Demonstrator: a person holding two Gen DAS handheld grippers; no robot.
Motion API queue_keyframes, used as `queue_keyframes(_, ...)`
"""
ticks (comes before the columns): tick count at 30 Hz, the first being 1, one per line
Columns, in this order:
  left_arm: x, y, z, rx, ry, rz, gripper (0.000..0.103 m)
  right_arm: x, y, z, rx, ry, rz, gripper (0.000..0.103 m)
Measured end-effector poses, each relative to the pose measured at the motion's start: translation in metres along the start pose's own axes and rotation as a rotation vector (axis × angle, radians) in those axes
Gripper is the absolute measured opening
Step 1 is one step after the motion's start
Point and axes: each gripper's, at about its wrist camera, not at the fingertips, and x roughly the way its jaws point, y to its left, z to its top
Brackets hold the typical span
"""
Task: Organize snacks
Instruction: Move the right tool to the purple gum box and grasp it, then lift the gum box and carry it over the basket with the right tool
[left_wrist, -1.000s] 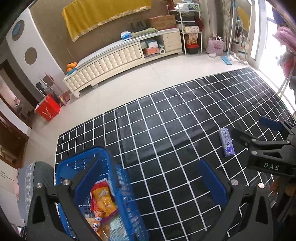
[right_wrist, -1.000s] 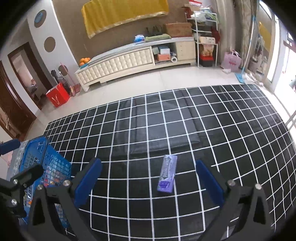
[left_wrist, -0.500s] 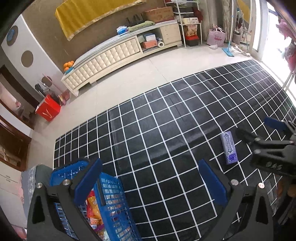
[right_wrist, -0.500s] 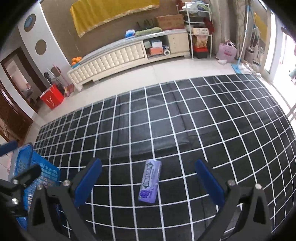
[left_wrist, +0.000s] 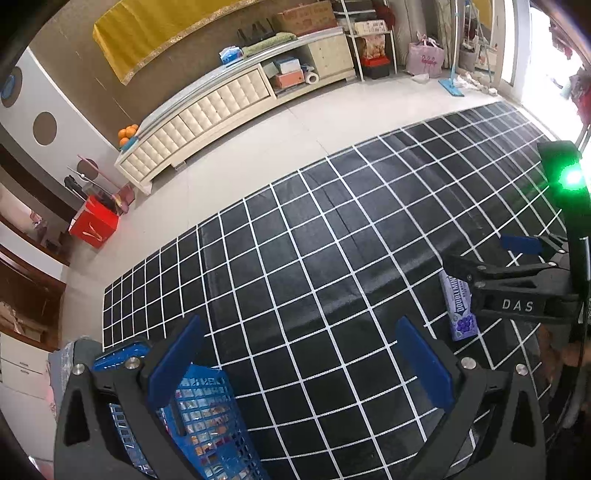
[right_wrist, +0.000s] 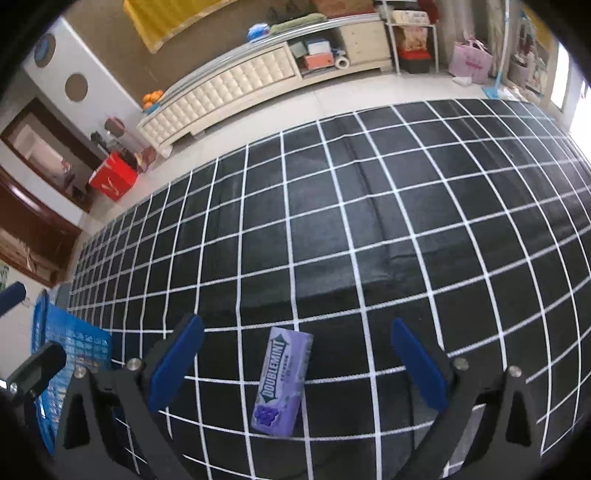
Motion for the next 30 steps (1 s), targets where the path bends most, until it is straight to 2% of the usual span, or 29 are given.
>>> queue_keyframes(7, 0.016, -0.009, -0.004, 0.019, 0.040, -0.006, 0.103, 0.025, 0.010, -0.018, -0.048, 0.103, -0.021, 0.071)
queue_keyframes(9, 0.019, -0.011, -0.007, 0.037, 0.048, 0.009, 0.103, 0.021, 0.016, -0.022, -0.089, 0.083, -0.072, 0.060)
queue_keyframes(11, 0.021, -0.013, -0.010, 0.046, 0.054, 0.021, 0.103, 0.019, 0.019, -0.026, -0.108, 0.084, -0.092, 0.041)
queue_keyframes(18, 0.020, -0.010, -0.019, 0.034, 0.066, -0.010, 0.103, -0.001, 0.016, -0.036, -0.127, 0.039, -0.043, 0.037)
queue_keyframes(21, 0.009, -0.007, -0.022, 0.015, 0.044, -0.037, 0.103, -0.027, 0.022, -0.043, -0.115, 0.003, -0.004, 0.036)
queue_keyframes(27, -0.026, 0.002, -0.027, -0.006, -0.024, -0.064, 0.103, -0.084, 0.047, -0.047, -0.159, -0.077, 0.022, 0.035)
queue_keyframes(30, -0.048, 0.013, -0.033, -0.027, -0.062, -0.065, 0.103, -0.112, 0.074, -0.047, -0.186, -0.123, 0.035, 0.034)
